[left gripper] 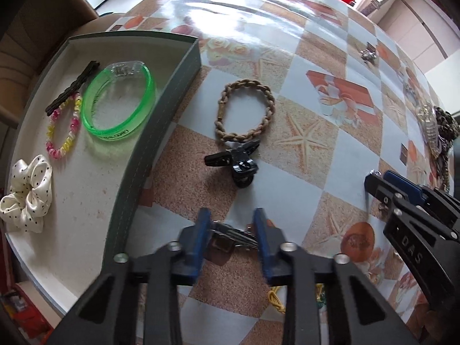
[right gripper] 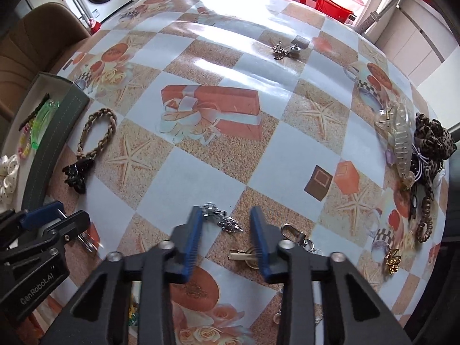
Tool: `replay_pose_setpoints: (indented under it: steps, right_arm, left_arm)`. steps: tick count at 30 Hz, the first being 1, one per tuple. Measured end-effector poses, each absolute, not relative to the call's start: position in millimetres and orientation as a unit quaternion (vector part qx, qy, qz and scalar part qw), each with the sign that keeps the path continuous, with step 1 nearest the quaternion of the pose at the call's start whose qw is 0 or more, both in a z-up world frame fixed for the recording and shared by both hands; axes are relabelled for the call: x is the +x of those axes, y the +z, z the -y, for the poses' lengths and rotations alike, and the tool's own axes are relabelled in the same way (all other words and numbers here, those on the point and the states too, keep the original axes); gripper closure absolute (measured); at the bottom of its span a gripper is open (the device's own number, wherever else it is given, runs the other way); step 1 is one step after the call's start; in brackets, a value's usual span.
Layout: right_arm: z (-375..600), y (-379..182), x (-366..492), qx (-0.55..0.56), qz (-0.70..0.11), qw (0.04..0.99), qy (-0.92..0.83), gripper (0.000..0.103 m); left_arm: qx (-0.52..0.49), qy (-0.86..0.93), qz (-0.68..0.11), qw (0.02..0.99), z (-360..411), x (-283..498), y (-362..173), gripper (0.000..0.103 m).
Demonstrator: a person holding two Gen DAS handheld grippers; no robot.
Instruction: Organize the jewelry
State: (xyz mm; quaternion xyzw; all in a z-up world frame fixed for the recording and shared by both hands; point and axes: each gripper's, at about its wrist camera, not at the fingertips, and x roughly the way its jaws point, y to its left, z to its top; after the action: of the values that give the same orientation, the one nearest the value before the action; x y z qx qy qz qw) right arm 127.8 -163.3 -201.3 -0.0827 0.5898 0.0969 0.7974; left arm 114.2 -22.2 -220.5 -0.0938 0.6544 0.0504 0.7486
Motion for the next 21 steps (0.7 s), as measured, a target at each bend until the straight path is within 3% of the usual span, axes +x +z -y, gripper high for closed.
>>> replay_pose_setpoints:
  steps: [1,2,17,21]
  right_arm:
    - [162,-201,127,-0.083,-0.590,0.798,0.096,0.085]
    - [161,-200,128,-0.083,-0.590,0.798,0.093,0.089]
    - [190,-171,104,0.045,-0.593,0.801,0.071,0.091]
    - [194,-166,85,0.061,-0.593,0.799,0.070,0.091]
  left_arm:
    - [-0.093,0.045,-0.654,0.749,27,115,-220,0.094]
    - [-0.094,0.038,-0.656,0.748,29,116,-220,0.098]
    - [-0.094,-0.042,-0.638,0.763,6,81,-196,0.100]
    - [-0.037,-0.067,-0.622,0.779,16,73,-185,0.100]
